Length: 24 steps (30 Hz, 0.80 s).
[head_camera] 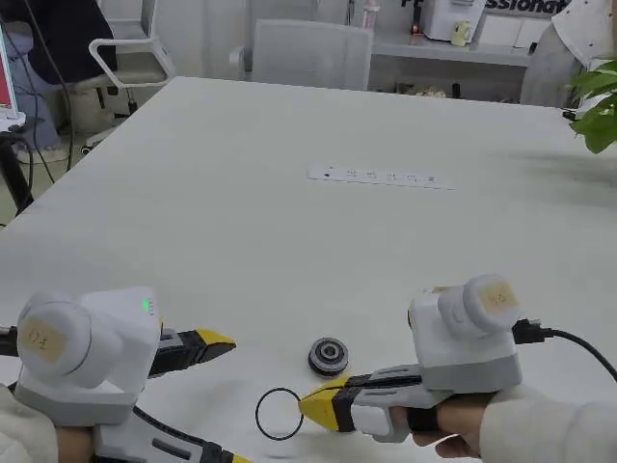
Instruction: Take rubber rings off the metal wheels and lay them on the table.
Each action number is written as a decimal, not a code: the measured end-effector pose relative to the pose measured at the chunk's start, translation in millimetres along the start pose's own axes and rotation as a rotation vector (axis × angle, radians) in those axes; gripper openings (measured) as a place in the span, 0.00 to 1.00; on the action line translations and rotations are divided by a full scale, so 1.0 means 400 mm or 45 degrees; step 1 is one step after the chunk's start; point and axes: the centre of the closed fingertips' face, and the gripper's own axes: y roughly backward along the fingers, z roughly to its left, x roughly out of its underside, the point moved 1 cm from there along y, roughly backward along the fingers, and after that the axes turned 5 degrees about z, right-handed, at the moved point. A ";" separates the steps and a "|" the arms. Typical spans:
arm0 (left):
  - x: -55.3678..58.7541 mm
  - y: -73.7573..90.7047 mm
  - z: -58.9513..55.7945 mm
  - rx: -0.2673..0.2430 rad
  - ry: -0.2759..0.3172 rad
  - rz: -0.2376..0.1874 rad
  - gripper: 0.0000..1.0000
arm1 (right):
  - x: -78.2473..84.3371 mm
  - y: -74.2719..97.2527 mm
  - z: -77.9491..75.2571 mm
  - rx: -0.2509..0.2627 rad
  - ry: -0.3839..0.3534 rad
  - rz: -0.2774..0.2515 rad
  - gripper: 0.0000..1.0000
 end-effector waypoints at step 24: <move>0.003 -0.001 0.002 -0.004 0.007 0.007 0.89 | 0.009 -0.032 -0.020 0.137 0.232 0.084 0.05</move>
